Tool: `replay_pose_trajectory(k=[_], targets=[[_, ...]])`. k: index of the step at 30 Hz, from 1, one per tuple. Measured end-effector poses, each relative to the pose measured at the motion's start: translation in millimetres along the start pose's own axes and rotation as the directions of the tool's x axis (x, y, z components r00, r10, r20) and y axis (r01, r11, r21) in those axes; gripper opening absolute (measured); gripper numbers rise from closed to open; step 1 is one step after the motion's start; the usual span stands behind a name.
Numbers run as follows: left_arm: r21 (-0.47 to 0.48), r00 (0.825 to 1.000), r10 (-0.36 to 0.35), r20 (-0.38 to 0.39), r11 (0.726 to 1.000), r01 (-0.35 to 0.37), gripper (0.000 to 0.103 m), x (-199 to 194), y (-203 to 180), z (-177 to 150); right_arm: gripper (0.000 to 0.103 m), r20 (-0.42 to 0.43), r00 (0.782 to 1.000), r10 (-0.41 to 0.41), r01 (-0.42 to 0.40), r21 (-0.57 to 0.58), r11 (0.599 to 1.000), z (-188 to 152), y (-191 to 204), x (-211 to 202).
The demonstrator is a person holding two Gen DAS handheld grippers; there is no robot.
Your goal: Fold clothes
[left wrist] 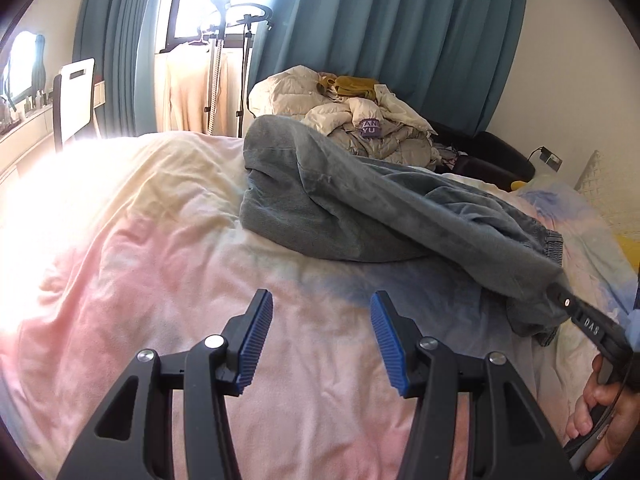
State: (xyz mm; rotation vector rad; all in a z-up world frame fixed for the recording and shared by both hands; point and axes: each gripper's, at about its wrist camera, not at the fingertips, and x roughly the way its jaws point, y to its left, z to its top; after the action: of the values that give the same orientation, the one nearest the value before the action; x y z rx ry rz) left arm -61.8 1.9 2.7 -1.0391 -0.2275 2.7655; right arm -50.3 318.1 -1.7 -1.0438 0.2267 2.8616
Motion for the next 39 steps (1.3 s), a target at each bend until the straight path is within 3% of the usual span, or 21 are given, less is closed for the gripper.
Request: replay_pose_trajectory(k=[3,6,16,21,25,31,34,36,38,39], targets=[[-0.013,1.0,-0.009,0.015,1.0,0.009,0.053,-13,3,-2,0.003,-0.174,0.985,0.014,-0.007,0.041,0.999,-23,-4,14],[-0.047,1.0,-0.005,0.016,0.999,0.005,0.053,-23,11,-2,0.006,-0.234,0.972,0.026,-0.006,0.085,0.996,-35,-8,19],[-0.205,0.999,-0.039,-0.023,0.978,0.033,0.053,-28,49,2,0.038,0.001,0.999,0.039,-0.039,-0.074,0.996,-29,40,-32],[-0.239,0.999,-0.042,-0.023,0.97,0.036,0.053,-23,57,8,0.05,0.008,0.984,0.177,-0.172,-0.205,0.964,-20,88,-2],[-0.266,0.999,-0.034,-0.011,0.963,0.03,0.053,-23,66,13,0.051,-0.01,0.961,0.275,-0.265,-0.303,0.915,-14,127,27],[-0.299,1.0,-0.014,-0.011,0.954,0.01,0.052,-5,83,15,0.051,-0.102,0.941,0.322,-0.335,-0.397,0.854,-20,177,96],[-0.286,1.0,0.0,-0.027,0.958,-0.008,0.052,9,83,14,0.048,-0.108,0.946,0.305,-0.322,-0.416,0.85,-26,190,122],[-0.262,0.999,0.014,-0.038,0.965,-0.024,0.052,21,79,15,0.044,-0.068,0.961,0.269,-0.271,-0.443,0.855,-27,196,130],[-0.24,0.999,0.024,-0.046,0.97,-0.035,0.053,30,76,16,0.025,-0.019,0.972,0.235,-0.216,-0.472,0.855,-24,197,134],[-0.229,0.998,0.028,-0.049,0.973,-0.038,0.053,34,74,16,0.025,0.004,0.974,0.228,-0.199,-0.48,0.855,-22,196,136]])
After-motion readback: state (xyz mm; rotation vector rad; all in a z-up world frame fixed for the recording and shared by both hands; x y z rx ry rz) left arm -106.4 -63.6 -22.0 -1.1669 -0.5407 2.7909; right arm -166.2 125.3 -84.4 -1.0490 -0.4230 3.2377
